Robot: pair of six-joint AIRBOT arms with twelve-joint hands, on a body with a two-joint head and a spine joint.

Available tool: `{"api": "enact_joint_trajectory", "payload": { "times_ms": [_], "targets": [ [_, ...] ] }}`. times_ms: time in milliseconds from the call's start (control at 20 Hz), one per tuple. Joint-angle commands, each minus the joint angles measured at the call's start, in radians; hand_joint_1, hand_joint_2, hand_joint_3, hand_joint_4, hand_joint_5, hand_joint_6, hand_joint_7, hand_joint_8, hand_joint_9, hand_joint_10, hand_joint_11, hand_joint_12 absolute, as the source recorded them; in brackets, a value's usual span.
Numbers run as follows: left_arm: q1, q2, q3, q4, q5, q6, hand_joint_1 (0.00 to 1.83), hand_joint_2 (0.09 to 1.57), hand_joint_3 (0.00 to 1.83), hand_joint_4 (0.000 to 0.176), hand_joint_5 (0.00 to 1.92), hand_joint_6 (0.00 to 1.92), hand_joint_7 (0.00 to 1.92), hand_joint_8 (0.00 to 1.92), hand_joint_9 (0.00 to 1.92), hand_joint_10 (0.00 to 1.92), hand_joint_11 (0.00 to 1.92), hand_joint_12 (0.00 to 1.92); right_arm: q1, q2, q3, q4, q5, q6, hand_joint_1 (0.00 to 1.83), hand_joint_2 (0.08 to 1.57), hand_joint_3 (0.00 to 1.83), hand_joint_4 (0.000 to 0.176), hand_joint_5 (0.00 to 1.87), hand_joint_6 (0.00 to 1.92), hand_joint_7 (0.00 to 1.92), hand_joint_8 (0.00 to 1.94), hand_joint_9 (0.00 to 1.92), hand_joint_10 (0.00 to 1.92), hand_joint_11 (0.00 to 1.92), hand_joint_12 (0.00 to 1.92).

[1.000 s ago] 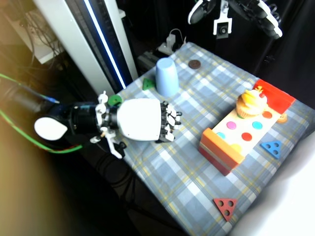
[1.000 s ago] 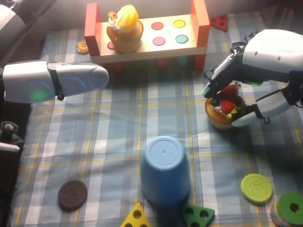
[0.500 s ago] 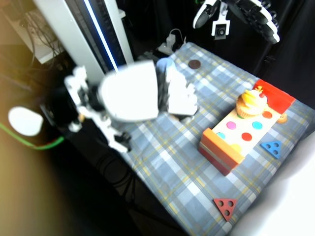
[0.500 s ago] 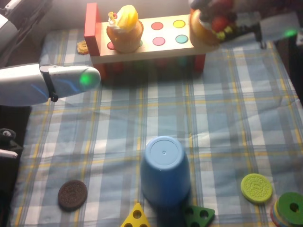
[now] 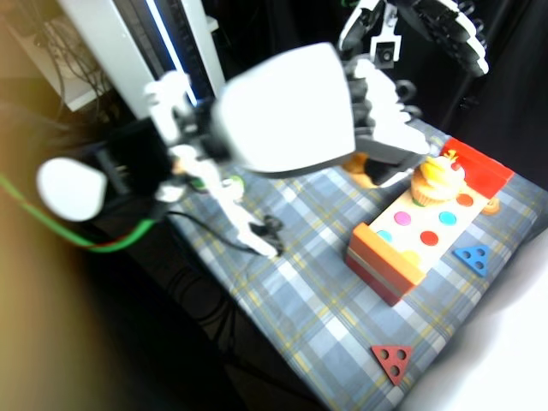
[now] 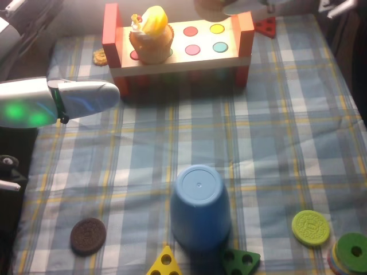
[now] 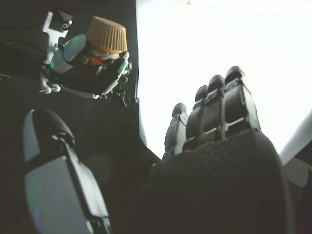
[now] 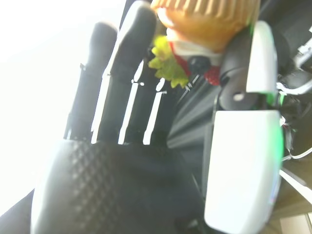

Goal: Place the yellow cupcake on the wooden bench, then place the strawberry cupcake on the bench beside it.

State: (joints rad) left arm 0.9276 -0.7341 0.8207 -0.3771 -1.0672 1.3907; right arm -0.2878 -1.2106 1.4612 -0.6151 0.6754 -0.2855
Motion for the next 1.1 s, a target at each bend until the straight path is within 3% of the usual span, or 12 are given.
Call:
{"api": "enact_joint_trajectory", "payload": {
  "times_ms": [0,50,150,200,300,350,450,700,800,900,950,1050],
  "targets": [
    [-0.008,-0.006,0.005,0.015,-0.113,-0.013,0.82,0.7,0.0,0.176,0.0,0.0,0.0,0.0,0.0,0.0,0.0,0.0,0.028,-0.016,0.015,0.043,0.049,-0.001,1.26,1.02,0.0,0.021,1.27,0.5,1.16,0.68,0.88,0.82,0.23,1.44],
    [-0.01,-0.007,0.006,0.016,-0.111,-0.014,0.8,0.71,0.01,0.176,0.0,0.0,0.0,0.0,0.0,0.0,0.0,0.0,0.034,-0.032,0.028,0.033,0.024,-0.001,1.22,1.0,0.0,0.0,1.27,0.47,1.12,0.86,0.92,1.53,0.74,1.82],
    [-0.016,-0.014,0.012,0.02,-0.101,-0.017,0.78,0.71,0.01,0.176,0.0,0.0,0.0,0.0,0.0,0.0,0.0,0.0,0.041,-0.076,0.065,0.015,-0.039,-0.001,1.21,0.99,0.0,0.0,1.31,0.39,1.02,1.23,0.87,1.79,0.88,1.91],
    [-0.019,-0.017,0.015,0.023,-0.096,-0.017,0.78,0.71,0.01,0.176,0.0,0.0,0.0,0.0,0.0,0.0,0.0,0.0,0.041,-0.091,0.077,0.014,-0.056,-0.001,1.21,0.99,0.0,0.0,1.31,0.39,1.01,1.12,0.9,1.89,0.99,1.92],
    [-0.026,-0.021,0.02,0.029,-0.088,-0.02,0.8,0.72,0.01,0.176,0.0,0.0,0.0,0.0,0.0,0.0,0.0,0.0,0.04,-0.123,0.104,0.011,-0.1,-0.001,1.28,1.01,0.0,0.0,1.36,0.14,1.18,0.84,1.05,1.53,1.0,1.82],
    [-0.026,-0.021,0.021,0.031,-0.087,-0.023,0.8,0.72,0.01,0.176,0.0,0.0,0.0,0.0,0.0,0.0,0.0,0.0,0.04,-0.14,0.117,0.009,-0.119,-0.001,1.29,1.03,0.0,0.0,1.36,0.07,1.14,0.97,1.05,1.38,0.92,1.77],
    [-0.026,-0.021,0.022,0.034,-0.087,-0.026,0.82,0.73,0.01,0.176,0.0,0.0,0.0,0.0,0.0,0.0,0.0,0.0,0.04,-0.162,0.132,0.007,-0.142,-0.001,1.22,0.97,0.0,0.0,1.44,0.1,1.2,1.86,1.34,1.9,1.43,1.91],
    [-0.03,-0.023,0.023,0.038,-0.083,-0.029,0.83,0.73,0.01,0.176,0.0,0.0,0.0,0.0,0.0,0.0,0.0,0.0,0.024,-0.193,0.15,-0.012,-0.205,-0.001,1.21,0.98,0.0,0.0,1.38,0.23,1.07,1.8,1.2,1.92,1.27,1.92],
    [-0.03,-0.023,0.023,0.038,-0.083,-0.032,0.8,0.73,0.01,0.176,0.0,0.0,0.0,0.0,0.0,0.0,0.0,0.0,0.013,-0.202,0.154,-0.012,-0.216,-0.001,1.2,1.0,0.0,0.0,1.3,0.4,1.03,1.24,0.94,1.76,0.87,1.92],
    [-0.031,-0.023,0.024,0.04,-0.083,-0.036,0.8,0.72,0.0,0.176,0.0,0.0,0.0,0.0,0.0,0.0,0.0,0.0,0.003,-0.208,0.157,-0.024,-0.232,-0.001,1.25,1.05,0.0,0.0,1.21,0.45,1.08,0.98,0.84,1.01,0.45,1.57],
    [-0.032,-0.024,0.025,0.041,-0.083,-0.038,0.81,0.73,0.01,0.176,0.0,0.0,0.0,0.0,0.0,0.0,0.0,0.0,-0.003,-0.208,0.157,-0.03,-0.239,-0.001,1.24,1.06,0.01,0.026,1.12,0.73,1.11,0.79,0.87,0.57,0.36,1.25],
    [-0.032,-0.024,0.025,0.042,-0.082,-0.04,0.81,0.73,0.01,0.176,0.0,0.0,0.0,0.0,0.0,0.0,0.0,0.0,-0.019,-0.208,0.156,-0.041,-0.248,0.0,1.23,1.09,0.0,0.021,0.99,0.92,1.06,0.9,0.89,0.31,0.28,1.21]
  ]
}}
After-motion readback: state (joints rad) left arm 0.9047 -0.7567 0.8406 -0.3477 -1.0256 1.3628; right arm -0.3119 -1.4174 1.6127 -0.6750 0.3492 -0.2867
